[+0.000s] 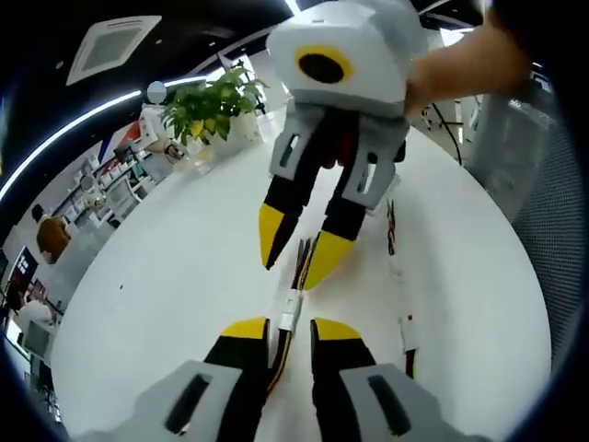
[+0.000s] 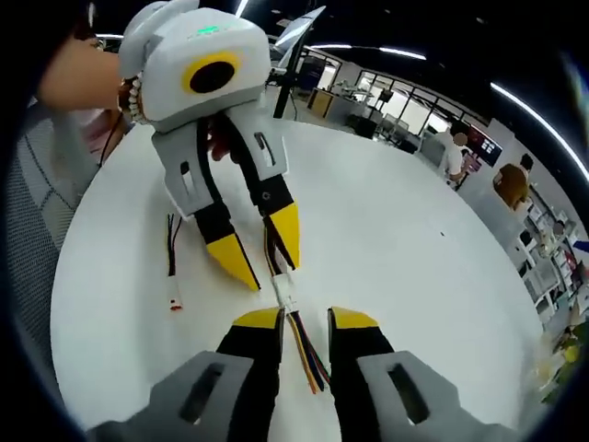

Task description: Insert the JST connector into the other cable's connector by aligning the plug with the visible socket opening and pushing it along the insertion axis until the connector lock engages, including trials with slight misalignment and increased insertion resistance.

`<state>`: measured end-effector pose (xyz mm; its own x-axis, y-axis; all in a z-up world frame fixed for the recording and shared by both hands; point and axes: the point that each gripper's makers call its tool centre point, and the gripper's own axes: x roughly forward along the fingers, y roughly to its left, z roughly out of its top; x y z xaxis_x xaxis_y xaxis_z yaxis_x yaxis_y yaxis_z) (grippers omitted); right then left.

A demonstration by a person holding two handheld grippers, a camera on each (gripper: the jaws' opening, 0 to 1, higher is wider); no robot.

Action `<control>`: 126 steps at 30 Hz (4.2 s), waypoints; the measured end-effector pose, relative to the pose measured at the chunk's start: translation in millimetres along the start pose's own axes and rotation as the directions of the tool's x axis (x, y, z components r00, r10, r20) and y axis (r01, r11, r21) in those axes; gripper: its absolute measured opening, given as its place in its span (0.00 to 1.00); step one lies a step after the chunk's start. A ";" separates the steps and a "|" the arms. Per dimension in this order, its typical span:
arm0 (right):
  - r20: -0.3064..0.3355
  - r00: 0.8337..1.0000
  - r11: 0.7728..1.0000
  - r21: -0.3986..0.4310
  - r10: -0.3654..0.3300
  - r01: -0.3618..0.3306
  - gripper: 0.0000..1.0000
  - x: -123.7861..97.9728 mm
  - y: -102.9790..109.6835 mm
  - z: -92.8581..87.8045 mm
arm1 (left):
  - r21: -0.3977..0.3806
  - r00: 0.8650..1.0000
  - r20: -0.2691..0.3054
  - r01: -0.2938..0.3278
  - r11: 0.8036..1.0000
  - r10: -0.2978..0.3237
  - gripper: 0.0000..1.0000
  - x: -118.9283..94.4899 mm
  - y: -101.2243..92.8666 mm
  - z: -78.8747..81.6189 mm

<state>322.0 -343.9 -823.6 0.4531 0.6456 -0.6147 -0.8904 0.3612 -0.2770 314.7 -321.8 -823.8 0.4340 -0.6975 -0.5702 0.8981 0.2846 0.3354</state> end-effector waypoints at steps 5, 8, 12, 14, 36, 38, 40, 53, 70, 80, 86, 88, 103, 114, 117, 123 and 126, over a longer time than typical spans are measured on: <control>0.067 0.998 0.998 0.055 -0.020 0.017 0.29 -16.1 -6.9 14.8 | -0.106 0.996 0.058 -0.060 0.993 0.067 0.20 -26.8 12.4 13.4; 0.108 0.993 0.994 0.103 -0.038 0.027 0.32 -23.0 -9.5 23.9 | -0.204 0.984 0.140 -0.078 0.976 0.108 0.19 -46.6 13.8 30.8; 0.134 0.990 0.987 0.163 -0.033 0.010 0.49 -30.1 -7.4 29.1 | -0.215 0.984 0.137 -0.080 0.973 0.111 0.19 -60.8 5.4 29.7; 0.133 0.991 0.990 0.140 -0.031 0.012 0.46 -34.4 -5.0 30.3 | -0.245 0.984 0.123 -0.095 0.965 0.128 0.21 -67.7 4.0 27.1; -0.004 0.989 0.983 0.108 0.147 -0.146 0.18 -42.7 64.3 -15.0 | -0.282 1.000 -0.008 0.007 0.960 -0.009 0.28 -46.6 -53.4 -12.0; -0.037 0.985 0.981 0.106 0.168 -0.164 0.18 -40.7 69.0 -24.2 | -0.282 1.000 -0.024 0.008 0.960 -0.015 0.28 -43.3 -54.8 -17.0; -0.056 0.981 0.979 0.098 0.183 -0.177 0.18 -40.6 72.3 -29.6 | -0.282 0.999 -0.021 0.017 0.959 -0.024 0.28 -42.4 -56.6 -16.5; -0.067 0.978 0.972 0.143 0.200 -0.189 0.14 -37.7 76.9 -41.2 | -0.258 0.997 -0.033 0.058 0.964 -0.069 0.21 -29.8 -74.4 -17.3; -0.057 0.978 0.973 0.130 0.199 -0.190 0.05 -36.1 78.2 -39.4 | -0.276 0.996 -0.018 0.084 0.958 -0.092 0.06 -26.7 -75.8 -16.7; -0.050 0.978 0.972 0.129 0.203 -0.195 0.05 -35.6 78.3 -38.0 | -0.269 0.994 -0.010 0.098 0.958 -0.105 0.01 -25.7 -76.6 -15.7; -0.051 0.977 0.973 0.119 0.206 -0.199 0.04 -37.5 79.0 -35.1 | -0.235 0.993 -0.044 0.098 0.967 -0.112 0.01 -29.0 -73.8 -19.1; -0.040 0.980 0.977 0.098 0.193 -0.188 0.04 -38.9 76.9 -29.5 | -0.226 0.993 -0.050 0.097 0.969 -0.111 0.00 -31.5 -72.4 -18.8; 0.013 0.986 0.986 -0.028 0.164 -0.164 0.04 -31.6 84.3 6.5 | -0.203 0.996 -0.034 0.076 0.976 -0.084 0.00 -36.8 -64.4 -6.9; -0.002 0.986 0.985 -0.035 0.167 -0.167 0.04 -27.3 84.7 4.9 | -0.187 0.995 -0.040 0.082 0.979 -0.092 0.00 -34.8 -67.5 -5.1; -0.015 0.986 0.986 -0.036 0.163 -0.164 0.04 -26.6 84.3 2.7 | -0.180 0.995 -0.037 0.082 0.980 -0.090 0.00 -34.8 -66.7 -3.3; -0.028 0.987 0.986 -0.031 0.161 -0.162 0.04 -26.0 84.2 0.6 | -0.156 0.995 -0.039 0.088 0.984 -0.095 0.00 -34.9 -69.8 -1.5; -0.025 0.986 0.986 -0.021 0.164 -0.165 0.04 -26.0 84.9 2.1 | -0.133 0.994 -0.040 0.091 0.987 -0.097 0.00 -33.1 -70.9 -0.5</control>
<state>234.7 -328.6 -829.6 0.2995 0.6790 -0.6702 -0.9536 0.2356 -0.1875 236.8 -318.5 -829.1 0.3473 -0.6949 -0.6296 0.9353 0.3047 0.1797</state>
